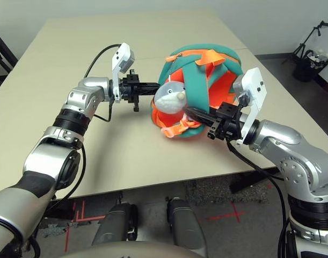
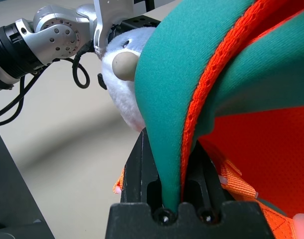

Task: Put the pencil case into the backpack and zip it.

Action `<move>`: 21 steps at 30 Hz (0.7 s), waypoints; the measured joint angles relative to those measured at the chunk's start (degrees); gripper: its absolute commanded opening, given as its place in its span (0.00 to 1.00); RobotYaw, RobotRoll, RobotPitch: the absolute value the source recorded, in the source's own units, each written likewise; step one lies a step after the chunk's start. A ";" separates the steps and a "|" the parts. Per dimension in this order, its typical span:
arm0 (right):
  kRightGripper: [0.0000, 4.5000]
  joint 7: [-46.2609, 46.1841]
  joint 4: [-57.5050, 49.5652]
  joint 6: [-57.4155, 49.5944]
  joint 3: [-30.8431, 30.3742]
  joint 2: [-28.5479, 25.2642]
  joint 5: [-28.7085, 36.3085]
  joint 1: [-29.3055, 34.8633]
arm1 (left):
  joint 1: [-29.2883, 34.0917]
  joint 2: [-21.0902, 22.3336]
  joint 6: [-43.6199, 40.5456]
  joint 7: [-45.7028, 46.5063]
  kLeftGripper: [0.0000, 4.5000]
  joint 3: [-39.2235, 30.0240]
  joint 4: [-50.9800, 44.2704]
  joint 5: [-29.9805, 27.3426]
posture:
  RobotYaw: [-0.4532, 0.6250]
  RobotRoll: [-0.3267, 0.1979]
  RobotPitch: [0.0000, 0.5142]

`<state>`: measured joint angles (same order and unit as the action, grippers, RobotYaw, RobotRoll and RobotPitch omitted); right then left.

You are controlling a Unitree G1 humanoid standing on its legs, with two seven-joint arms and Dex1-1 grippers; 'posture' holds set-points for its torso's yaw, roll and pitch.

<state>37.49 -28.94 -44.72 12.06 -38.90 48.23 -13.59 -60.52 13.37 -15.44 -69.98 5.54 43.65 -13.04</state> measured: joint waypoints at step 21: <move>0.03 1.45 0.45 1.65 -1.52 -0.06 -1.79 -0.15 | 1.39 17.22 -29.24 -9.43 0.64 -1.07 -32.67 -13.52 | 0.44 0.62 0.14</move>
<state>38.94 -28.50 -43.07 10.54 -38.96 46.44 -13.73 -59.13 30.59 -44.68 -79.40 4.47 10.99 -26.56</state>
